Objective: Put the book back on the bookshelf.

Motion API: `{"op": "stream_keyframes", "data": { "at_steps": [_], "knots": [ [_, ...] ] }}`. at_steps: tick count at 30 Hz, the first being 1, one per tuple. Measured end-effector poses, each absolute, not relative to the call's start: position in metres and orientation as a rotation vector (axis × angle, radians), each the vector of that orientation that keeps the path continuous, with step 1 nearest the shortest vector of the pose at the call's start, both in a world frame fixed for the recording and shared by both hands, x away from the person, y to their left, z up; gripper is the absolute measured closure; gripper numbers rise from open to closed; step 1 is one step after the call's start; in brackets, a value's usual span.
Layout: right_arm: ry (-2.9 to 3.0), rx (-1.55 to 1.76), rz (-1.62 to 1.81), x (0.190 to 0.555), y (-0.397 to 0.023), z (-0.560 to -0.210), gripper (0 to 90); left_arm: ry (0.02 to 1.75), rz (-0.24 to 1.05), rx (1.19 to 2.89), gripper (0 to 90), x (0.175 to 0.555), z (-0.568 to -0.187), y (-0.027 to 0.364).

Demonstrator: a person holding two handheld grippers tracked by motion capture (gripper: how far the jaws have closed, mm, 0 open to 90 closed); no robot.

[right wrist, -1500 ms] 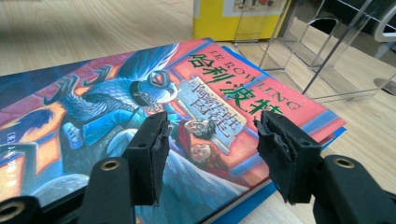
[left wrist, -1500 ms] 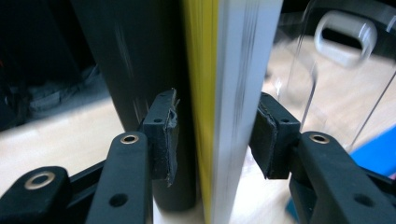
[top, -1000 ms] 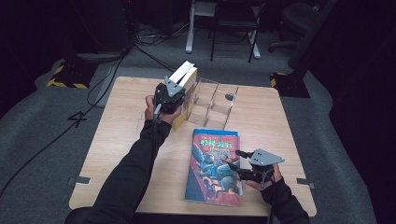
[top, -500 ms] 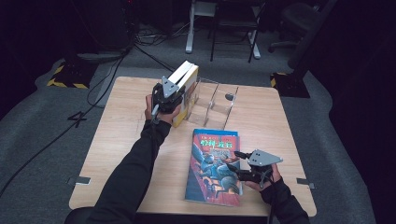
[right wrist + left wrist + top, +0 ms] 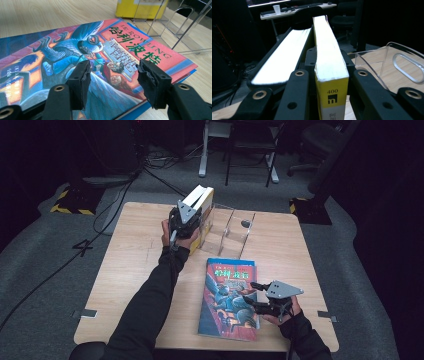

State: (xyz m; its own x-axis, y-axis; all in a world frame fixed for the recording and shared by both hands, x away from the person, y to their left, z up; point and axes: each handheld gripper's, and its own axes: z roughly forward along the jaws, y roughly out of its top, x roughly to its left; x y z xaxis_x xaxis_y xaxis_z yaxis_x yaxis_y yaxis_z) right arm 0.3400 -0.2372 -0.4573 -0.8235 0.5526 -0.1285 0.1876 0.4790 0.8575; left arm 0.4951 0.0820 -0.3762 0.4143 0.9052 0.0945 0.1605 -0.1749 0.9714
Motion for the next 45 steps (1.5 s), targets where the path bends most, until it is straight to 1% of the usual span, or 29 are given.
{"op": "stream_keyframes", "data": {
  "at_steps": [4,11,14,16,21,24,29,33,40,43,44,45],
  "knots": [
    [2.342,0.614,1.291,0.339,-0.237,-0.458,44.3,0.947,0.962,1.622,75.4,0.493,-0.376,0.077],
    [2.345,0.609,1.293,0.339,-0.238,-0.457,44.3,0.874,1.097,1.617,75.0,0.484,-0.351,0.067],
    [2.346,0.603,1.294,0.339,-0.237,-0.458,44.3,0.857,1.121,1.625,74.7,0.486,-0.347,0.062],
    [2.355,0.594,1.293,0.338,-0.235,-0.458,44.3,0.846,1.139,1.626,74.7,0.494,-0.347,0.057],
    [2.362,0.592,1.292,0.338,-0.235,-0.459,44.4,0.867,1.100,1.593,75.1,0.506,-0.349,0.053],
    [2.359,0.591,1.298,0.338,-0.235,-0.459,44.4,0.834,1.073,1.622,75.0,0.510,-0.354,0.051],
    [2.360,0.597,1.301,0.339,-0.236,-0.459,44.5,0.847,0.987,1.605,74.9,0.513,-0.366,0.061],
    [2.359,0.580,1.298,0.337,-0.235,-0.458,44.5,0.857,0.965,1.611,74.3,0.513,-0.375,0.066],
    [2.362,0.587,1.293,0.338,-0.234,-0.459,44.7,0.848,0.941,1.638,73.5,0.512,-0.375,0.071],
    [2.362,0.585,1.290,0.338,-0.234,-0.459,44.7,0.863,0.940,1.649,72.1,0.511,-0.374,0.072],
    [2.364,0.585,1.288,0.338,-0.234,-0.459,44.7,0.877,0.913,1.652,71.3,0.511,-0.372,0.076],
    [2.364,0.587,1.284,0.338,-0.233,-0.459,44.7,0.875,0.914,1.658,70.4,0.510,-0.372,0.077]
  ]
}}
